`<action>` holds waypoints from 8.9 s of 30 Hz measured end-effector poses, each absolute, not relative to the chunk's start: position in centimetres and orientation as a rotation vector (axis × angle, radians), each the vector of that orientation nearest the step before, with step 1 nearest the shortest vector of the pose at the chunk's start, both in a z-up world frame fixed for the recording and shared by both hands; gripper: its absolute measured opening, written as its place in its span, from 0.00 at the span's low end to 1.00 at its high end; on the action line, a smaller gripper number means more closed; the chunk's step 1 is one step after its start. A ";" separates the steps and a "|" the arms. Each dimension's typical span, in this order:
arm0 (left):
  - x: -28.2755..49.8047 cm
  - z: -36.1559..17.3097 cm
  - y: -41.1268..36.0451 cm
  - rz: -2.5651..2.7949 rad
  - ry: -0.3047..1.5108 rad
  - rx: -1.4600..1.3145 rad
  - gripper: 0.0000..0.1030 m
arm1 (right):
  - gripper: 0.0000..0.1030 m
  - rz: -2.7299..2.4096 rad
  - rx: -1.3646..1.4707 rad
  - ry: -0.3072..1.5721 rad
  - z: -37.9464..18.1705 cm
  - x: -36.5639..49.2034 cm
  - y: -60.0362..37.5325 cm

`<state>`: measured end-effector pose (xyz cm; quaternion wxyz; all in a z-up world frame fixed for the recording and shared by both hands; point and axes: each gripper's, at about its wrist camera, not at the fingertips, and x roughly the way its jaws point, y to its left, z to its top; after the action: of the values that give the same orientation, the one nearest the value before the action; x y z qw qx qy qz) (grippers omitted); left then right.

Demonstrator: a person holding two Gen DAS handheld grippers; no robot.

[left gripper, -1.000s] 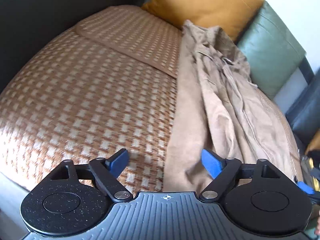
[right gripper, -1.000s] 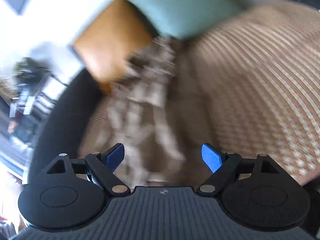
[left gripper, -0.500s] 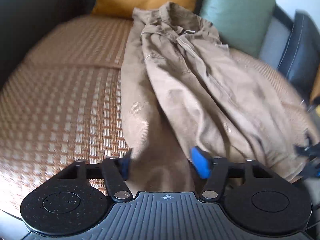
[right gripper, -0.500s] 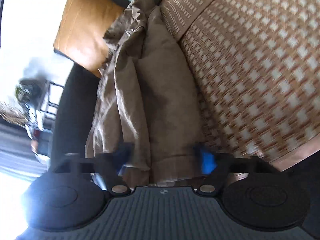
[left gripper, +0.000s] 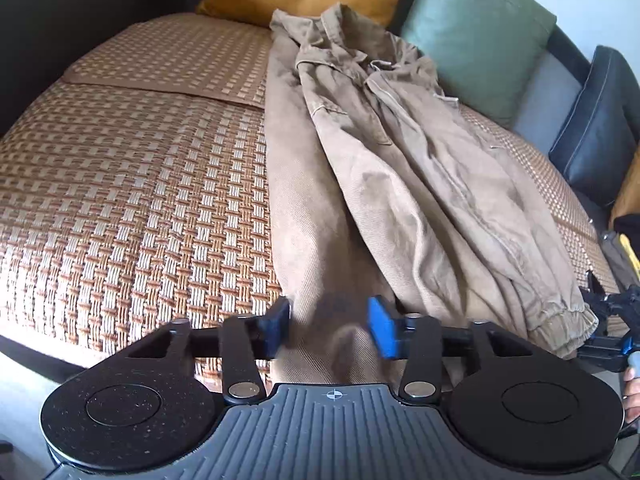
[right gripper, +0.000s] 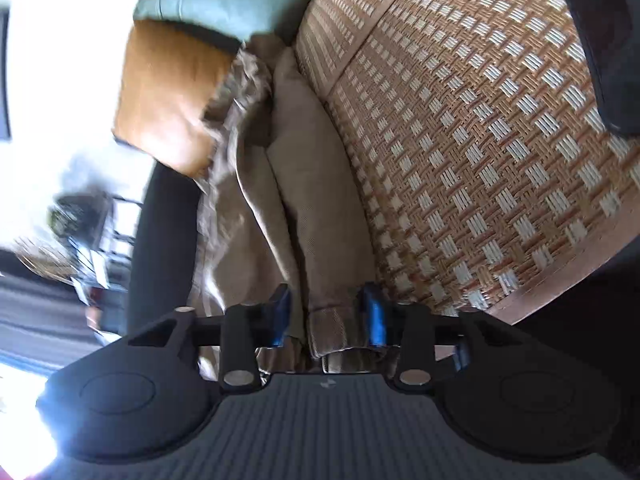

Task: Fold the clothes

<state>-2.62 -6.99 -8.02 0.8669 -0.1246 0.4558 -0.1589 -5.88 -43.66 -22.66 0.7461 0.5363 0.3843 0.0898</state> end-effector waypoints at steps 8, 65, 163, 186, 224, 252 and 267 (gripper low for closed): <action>-3.2 -8.7 -5.5 -0.338 0.946 -0.436 0.78 | 0.78 0.288 1.223 0.772 -22.4 -7.5 -45.6; -4.3 -9.3 -6.3 -0.324 1.019 -0.532 0.64 | 0.55 0.350 1.104 1.017 -19.1 -6.5 -44.7; 37.3 -2.4 -4.0 -0.328 0.689 -0.972 0.69 | 0.84 0.342 1.554 0.629 -19.1 36.8 -44.7; 40.0 -5.7 -12.2 -0.327 0.856 -0.171 0.78 | 0.88 0.290 0.249 0.717 -16.7 35.1 -40.2; 31.8 -0.4 -12.3 -0.275 0.743 -0.177 0.49 | 0.54 0.300 0.286 0.524 -12.2 29.2 -39.7; 29.9 -2.9 -21.6 -0.236 0.637 0.062 0.71 | 0.69 0.257 0.196 0.495 -14.3 28.6 -32.4; 31.5 -6.1 -21.5 -0.244 0.734 0.109 0.74 | 0.72 0.222 0.137 0.682 -19.6 33.8 -31.7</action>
<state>31.50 -21.52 -6.05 0.9247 0.0531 0.3576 -0.1189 33.81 -31.75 -19.56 0.9341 0.0670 0.3333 0.1085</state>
